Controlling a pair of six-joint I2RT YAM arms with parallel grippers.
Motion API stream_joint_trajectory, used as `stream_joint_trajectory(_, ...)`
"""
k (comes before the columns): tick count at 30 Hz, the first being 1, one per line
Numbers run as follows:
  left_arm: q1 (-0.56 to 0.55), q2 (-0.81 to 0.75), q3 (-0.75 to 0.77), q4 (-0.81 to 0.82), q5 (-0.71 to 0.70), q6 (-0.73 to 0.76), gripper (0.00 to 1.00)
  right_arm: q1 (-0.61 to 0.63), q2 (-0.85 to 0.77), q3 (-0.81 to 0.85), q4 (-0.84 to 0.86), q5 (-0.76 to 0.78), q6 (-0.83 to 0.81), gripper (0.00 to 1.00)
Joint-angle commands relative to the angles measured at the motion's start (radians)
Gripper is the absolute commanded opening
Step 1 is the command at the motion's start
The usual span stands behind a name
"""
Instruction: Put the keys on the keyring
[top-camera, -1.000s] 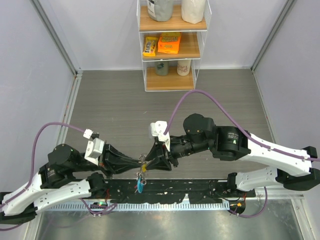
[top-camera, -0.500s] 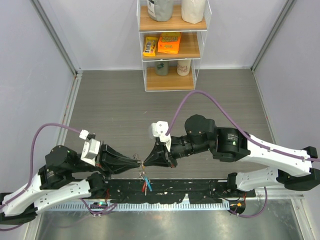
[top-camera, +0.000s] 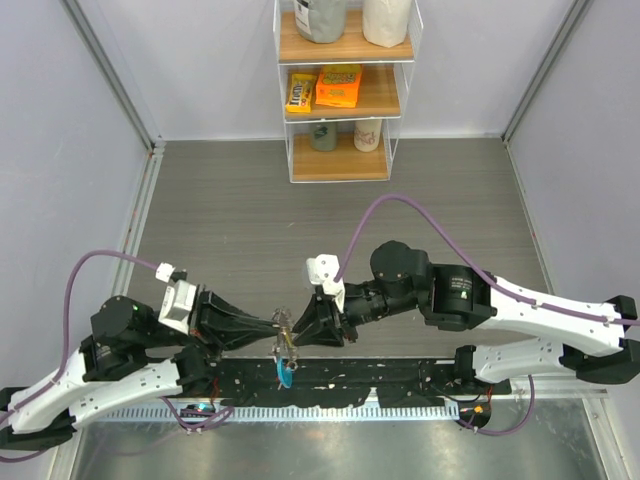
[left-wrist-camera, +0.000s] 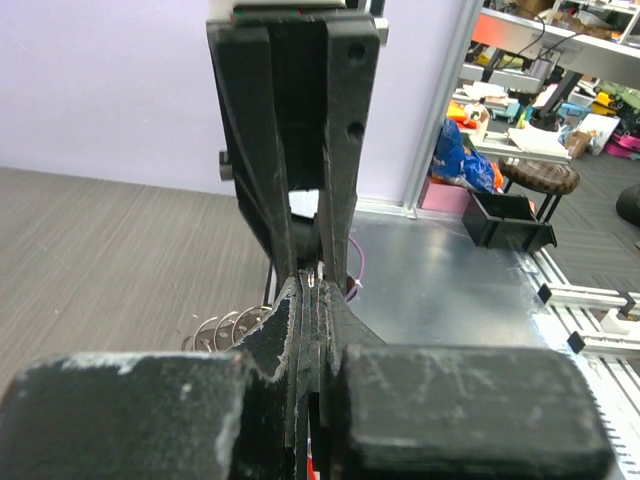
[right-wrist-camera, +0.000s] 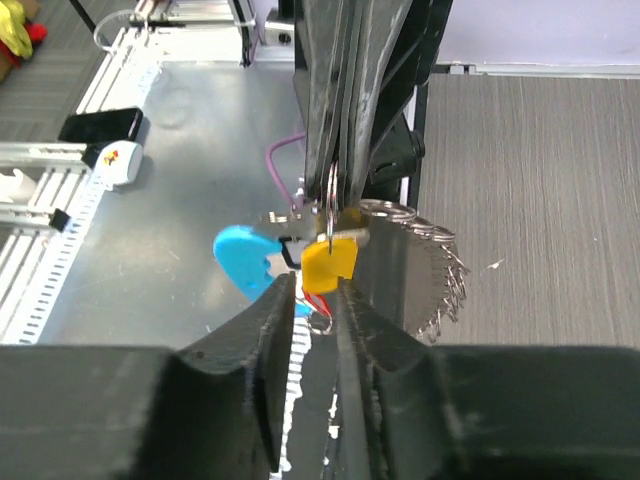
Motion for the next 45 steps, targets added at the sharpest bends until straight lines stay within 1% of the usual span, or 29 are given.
stream_joint_trajectory(1, -0.001, -0.014, 0.021, 0.15, -0.017, -0.014, 0.0, 0.007, 0.007, 0.061, -0.042, -0.002, -0.014, 0.36)
stream_joint_trajectory(3, 0.001, -0.013, 0.023, 0.152, -0.014, -0.015, 0.0, 0.008, 0.0, 0.079, -0.043, 0.016, -0.031, 0.4)
stream_joint_trajectory(6, 0.001, -0.01, 0.023, 0.156, -0.011, -0.018, 0.0, 0.011, 0.009, 0.128, -0.068, 0.022, -0.057, 0.43)
stream_joint_trajectory(13, -0.001, 0.0, 0.015, 0.178, 0.0, -0.027, 0.0, 0.01, 0.04, 0.209, -0.083, 0.03, -0.105, 0.43)
stream_joint_trajectory(21, -0.001, -0.004, 0.012, 0.19, 0.003, -0.035, 0.0, 0.013, 0.082, 0.24, -0.095, 0.028, -0.123, 0.4)
stream_joint_trajectory(29, -0.001, -0.005, 0.009, 0.195, 0.006, -0.037, 0.0, 0.016, 0.106, 0.263, -0.092, 0.018, -0.129, 0.35)
stream_joint_trajectory(39, -0.001, -0.008, 0.007, 0.195, 0.001, -0.035, 0.0, 0.022, 0.131, 0.286, -0.097, 0.005, -0.132, 0.33)
stream_joint_trajectory(45, 0.001, -0.008, 0.007, 0.195, 0.001, -0.035, 0.0, 0.026, 0.151, 0.298, -0.109, -0.001, -0.132, 0.28)
